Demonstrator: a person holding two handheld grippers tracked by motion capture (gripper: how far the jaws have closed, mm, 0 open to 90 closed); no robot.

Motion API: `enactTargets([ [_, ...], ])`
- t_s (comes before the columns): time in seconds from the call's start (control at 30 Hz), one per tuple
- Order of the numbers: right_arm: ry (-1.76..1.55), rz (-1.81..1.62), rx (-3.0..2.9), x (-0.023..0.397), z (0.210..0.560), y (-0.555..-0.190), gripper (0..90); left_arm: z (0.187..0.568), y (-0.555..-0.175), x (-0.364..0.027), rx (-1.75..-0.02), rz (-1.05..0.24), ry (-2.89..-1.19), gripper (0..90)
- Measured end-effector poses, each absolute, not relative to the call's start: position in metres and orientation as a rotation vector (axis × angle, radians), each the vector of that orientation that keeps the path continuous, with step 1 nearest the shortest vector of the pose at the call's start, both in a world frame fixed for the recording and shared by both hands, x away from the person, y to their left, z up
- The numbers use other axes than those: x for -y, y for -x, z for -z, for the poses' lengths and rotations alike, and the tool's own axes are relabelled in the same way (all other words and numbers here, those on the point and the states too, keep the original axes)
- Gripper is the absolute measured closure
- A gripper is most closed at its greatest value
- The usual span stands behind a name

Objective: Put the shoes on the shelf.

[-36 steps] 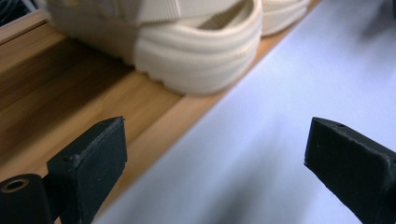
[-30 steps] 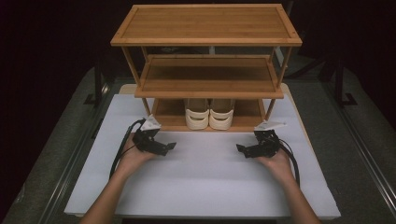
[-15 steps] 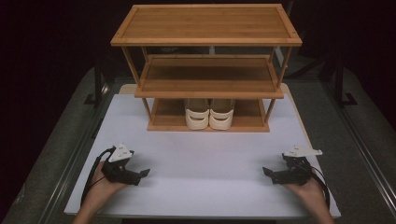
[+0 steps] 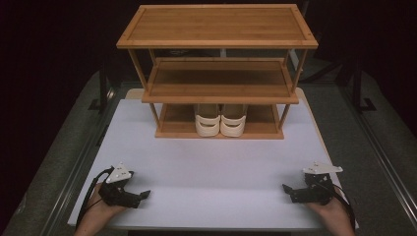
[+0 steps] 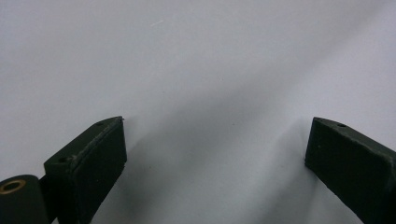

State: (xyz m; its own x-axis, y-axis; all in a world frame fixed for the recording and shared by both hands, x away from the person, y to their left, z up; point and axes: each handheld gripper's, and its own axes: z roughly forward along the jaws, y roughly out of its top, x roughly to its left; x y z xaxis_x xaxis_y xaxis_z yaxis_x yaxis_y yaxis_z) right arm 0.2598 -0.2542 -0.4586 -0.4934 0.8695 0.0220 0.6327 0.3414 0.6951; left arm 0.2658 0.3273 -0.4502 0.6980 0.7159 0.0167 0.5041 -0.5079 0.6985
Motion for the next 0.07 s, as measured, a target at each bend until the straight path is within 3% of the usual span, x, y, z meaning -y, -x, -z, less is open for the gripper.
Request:
enactTargets([
  [0.07, -1.328, -0.930, -2.259, 0.2543, 0.4586, -0.2601, 2.5, 0.4504, -0.2656, -0.3273, -0.926, -0.402, -2.218, 4.6],
])
